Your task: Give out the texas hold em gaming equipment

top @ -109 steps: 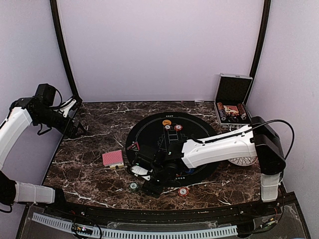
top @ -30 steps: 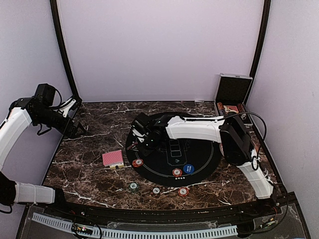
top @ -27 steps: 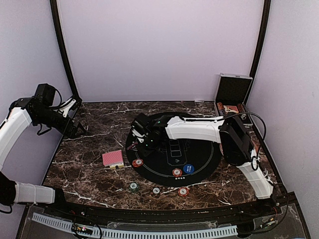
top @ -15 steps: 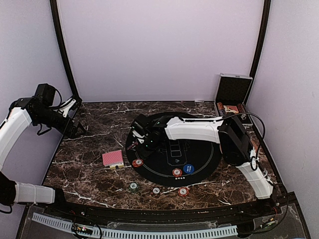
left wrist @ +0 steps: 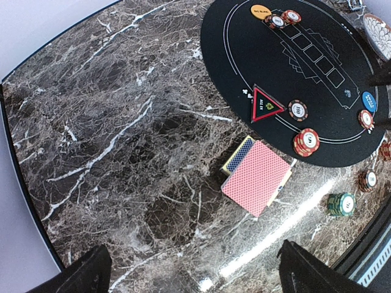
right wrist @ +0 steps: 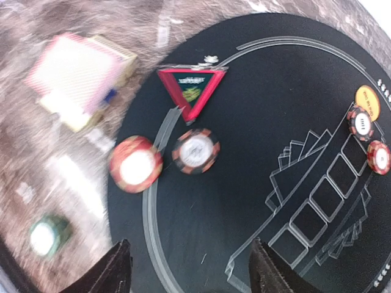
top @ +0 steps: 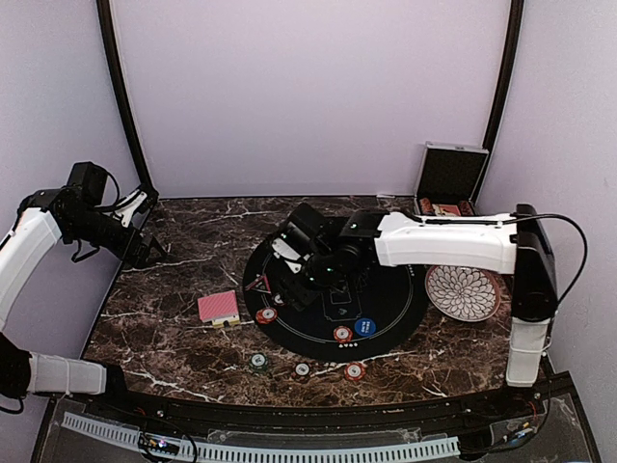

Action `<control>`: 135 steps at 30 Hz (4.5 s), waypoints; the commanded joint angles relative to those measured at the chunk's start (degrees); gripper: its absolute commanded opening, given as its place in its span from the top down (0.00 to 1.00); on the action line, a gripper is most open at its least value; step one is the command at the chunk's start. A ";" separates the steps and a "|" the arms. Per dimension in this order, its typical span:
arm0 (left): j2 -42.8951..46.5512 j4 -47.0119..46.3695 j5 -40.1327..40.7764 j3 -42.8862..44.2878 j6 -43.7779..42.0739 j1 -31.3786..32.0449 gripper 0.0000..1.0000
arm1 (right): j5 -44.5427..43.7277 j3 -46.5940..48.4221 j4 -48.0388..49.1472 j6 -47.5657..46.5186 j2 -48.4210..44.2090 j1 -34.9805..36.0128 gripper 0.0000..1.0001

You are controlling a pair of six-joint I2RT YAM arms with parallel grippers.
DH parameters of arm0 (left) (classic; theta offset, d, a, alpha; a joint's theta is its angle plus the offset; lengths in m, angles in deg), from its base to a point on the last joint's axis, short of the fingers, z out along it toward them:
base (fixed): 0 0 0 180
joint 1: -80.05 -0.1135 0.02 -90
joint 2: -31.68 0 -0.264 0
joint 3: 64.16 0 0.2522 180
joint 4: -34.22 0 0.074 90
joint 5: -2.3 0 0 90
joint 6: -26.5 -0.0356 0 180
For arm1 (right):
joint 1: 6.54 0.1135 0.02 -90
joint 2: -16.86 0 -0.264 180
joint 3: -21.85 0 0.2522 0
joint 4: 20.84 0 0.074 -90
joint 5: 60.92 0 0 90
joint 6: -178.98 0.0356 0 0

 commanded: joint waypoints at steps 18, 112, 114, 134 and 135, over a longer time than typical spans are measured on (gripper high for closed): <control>1.27 1.41 -0.96 0.72 -0.35 0.17 0.01 | 8.12 -15.32 1.89 -3.50 -1.91 12.86 0.19; 0.57 0.74 -1.46 1.00 -0.36 0.17 0.01 | -3.97 -34.47 1.79 8.81 -17.08 -16.19 0.41; 0.64 0.79 -1.59 0.77 -0.28 0.17 0.01 | -4.36 -32.50 0.82 8.86 -18.44 -16.07 0.38; 1.41 1.36 -1.29 0.32 -0.82 0.17 0.01 | 5.68 -5.79 0.64 0.75 -4.98 9.04 0.25; 1.47 1.40 -1.20 0.31 -0.85 0.17 0.01 | 6.65 -4.67 0.58 -0.16 -3.74 9.72 0.24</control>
